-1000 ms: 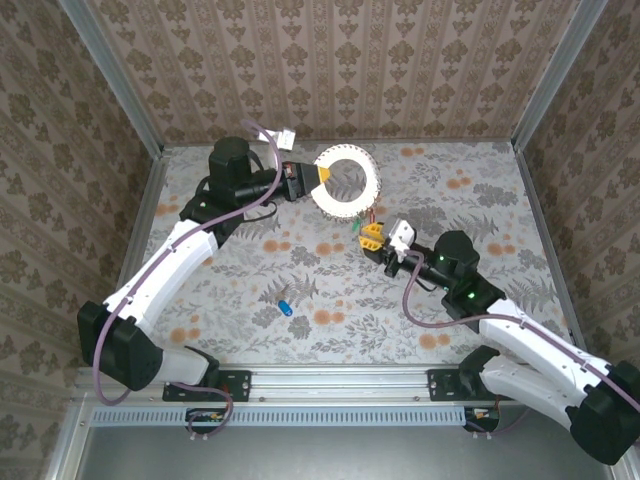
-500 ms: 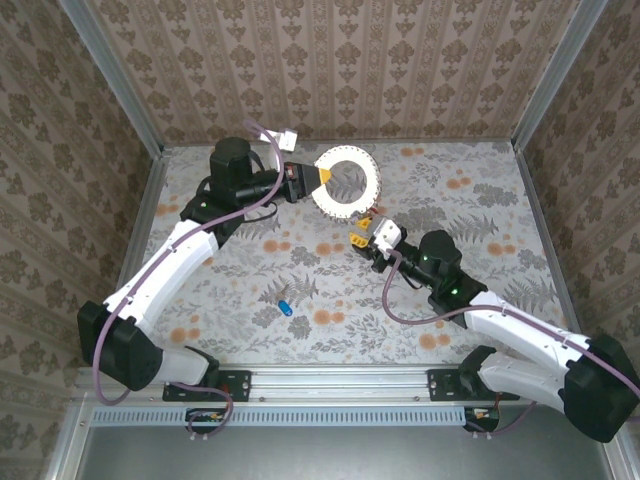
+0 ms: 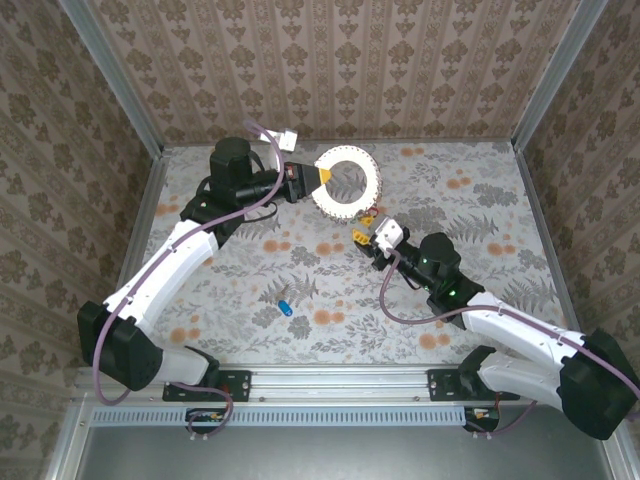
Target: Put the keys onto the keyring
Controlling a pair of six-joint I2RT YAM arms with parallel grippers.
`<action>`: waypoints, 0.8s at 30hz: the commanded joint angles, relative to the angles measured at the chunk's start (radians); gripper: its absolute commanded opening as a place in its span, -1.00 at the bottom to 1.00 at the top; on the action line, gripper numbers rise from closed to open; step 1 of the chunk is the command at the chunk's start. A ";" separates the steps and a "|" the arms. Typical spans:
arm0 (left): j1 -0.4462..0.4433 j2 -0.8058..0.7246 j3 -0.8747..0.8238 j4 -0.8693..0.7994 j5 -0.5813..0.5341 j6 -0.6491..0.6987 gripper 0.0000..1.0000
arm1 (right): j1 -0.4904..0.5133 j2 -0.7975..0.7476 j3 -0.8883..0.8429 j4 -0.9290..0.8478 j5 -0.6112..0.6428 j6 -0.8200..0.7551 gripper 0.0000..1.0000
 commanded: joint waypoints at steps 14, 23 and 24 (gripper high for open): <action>-0.006 -0.024 0.029 0.010 -0.015 0.005 -1.00 | 0.006 -0.002 -0.019 0.108 0.044 0.036 -0.55; -0.006 -0.027 0.027 0.010 -0.037 -0.001 -1.00 | 0.006 -0.046 -0.032 0.068 0.013 0.064 -0.50; -0.007 -0.027 0.027 0.010 -0.037 0.000 -1.00 | 0.006 -0.052 -0.038 0.070 0.016 0.065 -0.49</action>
